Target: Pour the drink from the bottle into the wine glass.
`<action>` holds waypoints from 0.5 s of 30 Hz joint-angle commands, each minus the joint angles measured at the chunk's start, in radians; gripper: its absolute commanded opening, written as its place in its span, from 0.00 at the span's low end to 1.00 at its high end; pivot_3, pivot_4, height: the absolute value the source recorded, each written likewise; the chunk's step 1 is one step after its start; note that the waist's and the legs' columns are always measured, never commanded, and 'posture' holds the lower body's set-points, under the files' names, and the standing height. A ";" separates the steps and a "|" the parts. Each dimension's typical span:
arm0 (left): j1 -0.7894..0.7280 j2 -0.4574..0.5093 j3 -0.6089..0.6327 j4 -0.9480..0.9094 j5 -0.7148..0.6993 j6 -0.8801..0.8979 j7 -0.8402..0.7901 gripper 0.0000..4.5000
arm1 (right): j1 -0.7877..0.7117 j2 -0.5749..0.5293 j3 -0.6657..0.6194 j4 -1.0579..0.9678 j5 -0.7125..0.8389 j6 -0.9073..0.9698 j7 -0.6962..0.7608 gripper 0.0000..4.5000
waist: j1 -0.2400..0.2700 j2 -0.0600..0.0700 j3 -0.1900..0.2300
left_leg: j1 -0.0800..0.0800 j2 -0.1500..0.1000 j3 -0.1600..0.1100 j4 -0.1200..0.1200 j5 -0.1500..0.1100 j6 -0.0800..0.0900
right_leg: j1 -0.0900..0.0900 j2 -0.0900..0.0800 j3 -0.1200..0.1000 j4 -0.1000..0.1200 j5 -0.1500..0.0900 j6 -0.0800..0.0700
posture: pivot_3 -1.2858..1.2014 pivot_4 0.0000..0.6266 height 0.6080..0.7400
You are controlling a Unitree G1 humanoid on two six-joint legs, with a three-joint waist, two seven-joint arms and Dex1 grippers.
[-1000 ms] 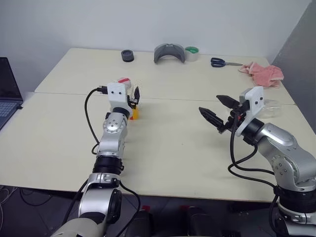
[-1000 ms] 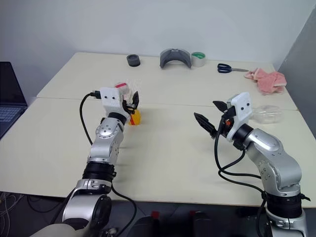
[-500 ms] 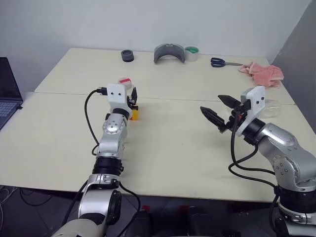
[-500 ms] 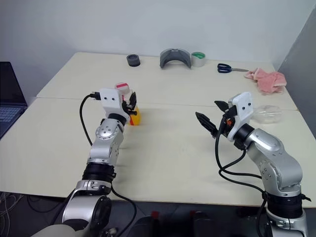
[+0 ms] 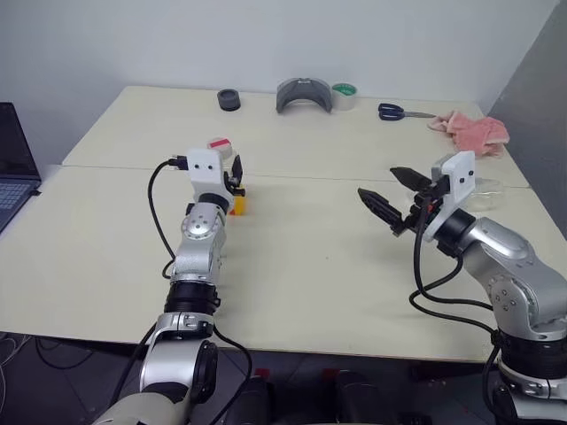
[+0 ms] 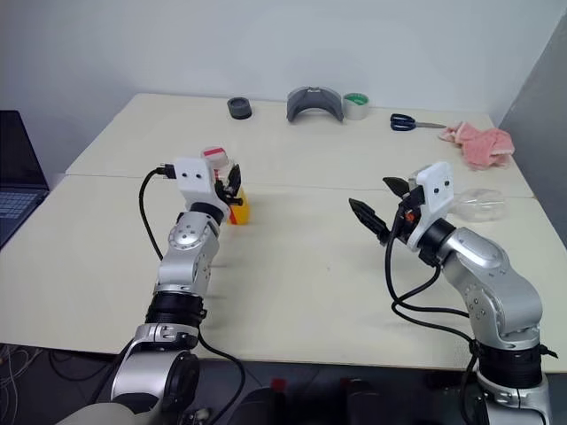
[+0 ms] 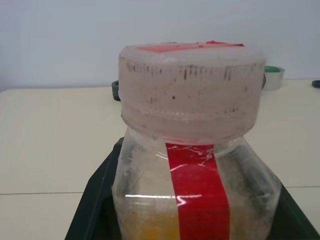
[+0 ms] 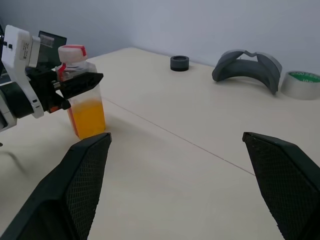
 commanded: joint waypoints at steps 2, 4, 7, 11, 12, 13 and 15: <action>-0.028 -0.003 0.005 -0.080 -0.011 0.005 0.007 0.42 | -0.031 -0.008 0.007 -0.009 0.004 -0.023 0.017 1.00 | 0.000 0.000 0.000 | 0.000 0.000 0.000 0.000 0.000 0.000 | 0.000 0.000 0.000 0.000 0.000 0.000 | 0.52 0.24 1.00; -0.031 -0.011 -0.001 -0.097 -0.014 0.015 0.006 0.42 | -0.034 -0.007 0.012 -0.005 0.001 -0.026 0.021 1.00 | 0.000 0.000 0.000 | 0.000 0.000 0.000 0.000 0.000 0.000 | 0.000 0.000 0.000 0.000 0.000 0.000 | 0.52 0.24 1.00; -0.038 -0.023 -0.010 -0.131 -0.020 0.039 0.005 0.42 | -0.043 -0.007 0.019 0.005 -0.009 -0.034 0.024 1.00 | 0.000 0.000 0.000 | 0.000 0.000 0.000 0.000 0.000 0.000 | 0.000 0.000 0.000 0.000 0.000 0.000 | 0.52 0.24 1.00; -0.045 -0.036 -0.041 -0.176 -0.009 0.054 -0.015 0.42 | -0.049 -0.019 0.046 0.023 -0.045 -0.055 0.029 1.00 | 0.000 0.000 0.000 | 0.000 0.000 0.000 0.000 0.000 0.000 | 0.000 0.000 0.000 0.000 0.000 0.000 | 0.52 0.24 1.00; -0.046 -0.038 -0.047 -0.180 -0.009 0.056 -0.020 0.42 | -0.052 -0.016 0.049 0.028 -0.049 -0.058 0.030 1.00 | 0.000 0.000 0.000 | 0.000 0.000 0.000 0.000 0.000 0.000 | 0.000 0.000 0.000 0.000 0.000 0.000 | 0.52 0.24 1.00; -0.046 -0.044 -0.050 -0.185 -0.013 0.063 -0.020 0.42 | -0.057 -0.015 0.056 0.033 -0.058 -0.062 0.029 1.00 | 0.000 0.000 0.000 | 0.000 0.000 0.000 0.000 0.000 0.000 | 0.000 0.000 0.000 0.000 0.000 0.000 | 0.52 0.24 1.00; -0.043 -0.053 -0.058 -0.188 -0.017 0.075 -0.023 0.42 | -0.079 -0.010 0.066 0.044 -0.065 -0.060 0.023 1.00 | -0.002 0.000 0.000 | 0.000 0.000 0.000 0.000 0.000 0.000 | 0.000 0.000 0.000 0.000 0.000 0.000 | 0.52 0.24 1.00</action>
